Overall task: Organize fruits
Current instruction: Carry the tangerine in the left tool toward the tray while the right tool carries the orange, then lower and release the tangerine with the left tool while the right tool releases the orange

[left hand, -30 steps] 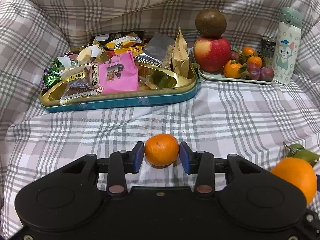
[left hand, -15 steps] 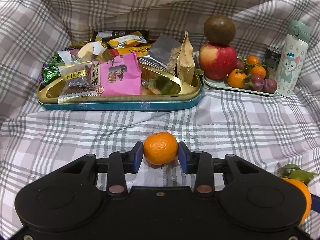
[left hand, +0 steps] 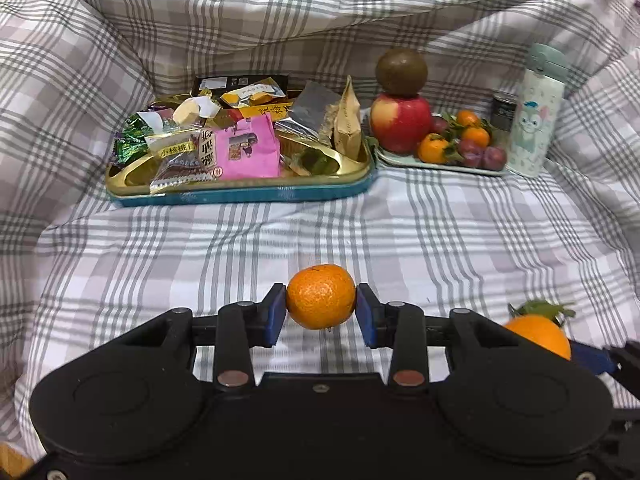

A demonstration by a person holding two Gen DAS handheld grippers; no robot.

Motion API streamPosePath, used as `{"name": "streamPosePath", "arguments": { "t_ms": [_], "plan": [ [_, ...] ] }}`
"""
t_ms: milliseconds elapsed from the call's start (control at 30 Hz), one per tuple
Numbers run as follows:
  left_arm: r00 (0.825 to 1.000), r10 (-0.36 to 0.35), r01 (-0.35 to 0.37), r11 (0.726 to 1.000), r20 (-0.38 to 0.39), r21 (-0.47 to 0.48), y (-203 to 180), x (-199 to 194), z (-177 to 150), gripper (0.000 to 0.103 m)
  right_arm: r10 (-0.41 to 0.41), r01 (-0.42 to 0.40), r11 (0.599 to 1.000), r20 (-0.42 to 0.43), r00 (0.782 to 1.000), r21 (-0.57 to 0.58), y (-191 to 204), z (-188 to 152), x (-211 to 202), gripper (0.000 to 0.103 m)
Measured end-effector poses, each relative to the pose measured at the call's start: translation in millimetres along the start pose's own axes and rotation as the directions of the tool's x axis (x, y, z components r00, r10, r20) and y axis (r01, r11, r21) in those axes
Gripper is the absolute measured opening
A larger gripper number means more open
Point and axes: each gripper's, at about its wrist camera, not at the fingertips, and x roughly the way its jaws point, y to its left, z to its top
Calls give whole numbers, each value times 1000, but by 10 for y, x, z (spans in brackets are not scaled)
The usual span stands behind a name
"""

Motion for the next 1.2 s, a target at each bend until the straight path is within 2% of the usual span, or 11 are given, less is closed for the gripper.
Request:
{"name": "streamPosePath", "arguments": {
  "t_ms": [600,933,1100,1200],
  "plan": [
    [999,-36,37,998,-29,46,-140,-701,-610,47,4,-4,1000,6,1000,-13,6,-244,-415,67],
    [997,-46,49,998,-68,36,-171,-885,-943,47,17,-16,999,18,1000,-38,27,-441,-721,66],
    [997,-41,44,998,-64,44,-197,-991,-1055,47,19,-18,999,28,999,-33,13,-568,-900,66],
    [997,-40,44,998,-64,51,-226,-1042,-1110,47,24,-23,999,41,999,-38,18,-623,-1014,59]
  ]
}}
